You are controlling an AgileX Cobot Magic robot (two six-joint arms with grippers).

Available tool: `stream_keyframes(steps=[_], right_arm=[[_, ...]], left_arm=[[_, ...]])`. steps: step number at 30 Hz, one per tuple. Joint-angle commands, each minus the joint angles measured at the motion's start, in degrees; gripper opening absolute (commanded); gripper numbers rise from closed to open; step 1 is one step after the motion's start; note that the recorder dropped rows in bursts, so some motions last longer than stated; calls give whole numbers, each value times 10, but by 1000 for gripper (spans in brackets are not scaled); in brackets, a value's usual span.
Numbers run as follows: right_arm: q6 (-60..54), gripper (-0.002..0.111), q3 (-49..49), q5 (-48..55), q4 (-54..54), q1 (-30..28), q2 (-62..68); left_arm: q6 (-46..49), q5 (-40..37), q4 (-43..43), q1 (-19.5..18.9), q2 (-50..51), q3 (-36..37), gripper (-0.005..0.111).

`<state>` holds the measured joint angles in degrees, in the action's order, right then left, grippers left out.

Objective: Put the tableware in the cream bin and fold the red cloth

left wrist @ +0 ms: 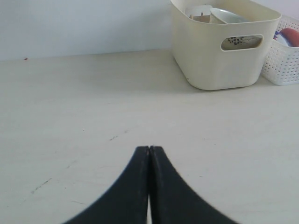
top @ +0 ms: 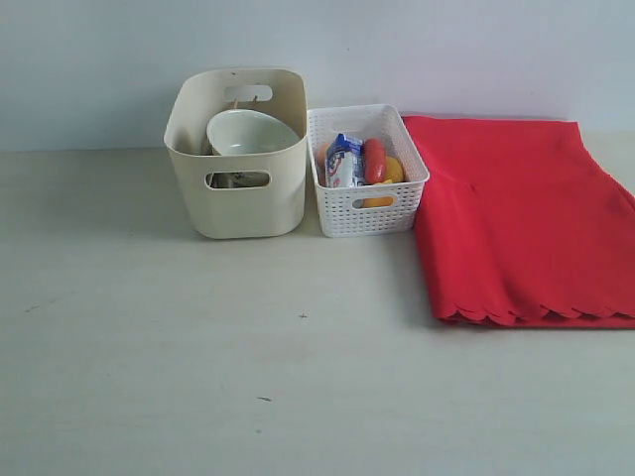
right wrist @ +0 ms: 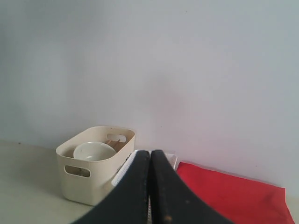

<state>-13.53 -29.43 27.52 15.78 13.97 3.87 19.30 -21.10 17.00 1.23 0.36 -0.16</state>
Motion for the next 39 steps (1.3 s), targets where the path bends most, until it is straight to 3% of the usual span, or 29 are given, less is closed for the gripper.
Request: stream_keyframes(steps=[1,12,24,39], right_arm=[[-3,0,4,1,-3,1,-1],[-5,0,15,10,-22,1,2],[73,0,211,-53,-139,-6,-39],[158,0,294,-84,-184,-41,-39]], left_arm=[[-1,3,1,-2,-4,2,0],[-1,3,1,-2,-4,2,0],[-1,3,1,-2,-4,2,0],[-1,3,1,-2,-4,2,0]])
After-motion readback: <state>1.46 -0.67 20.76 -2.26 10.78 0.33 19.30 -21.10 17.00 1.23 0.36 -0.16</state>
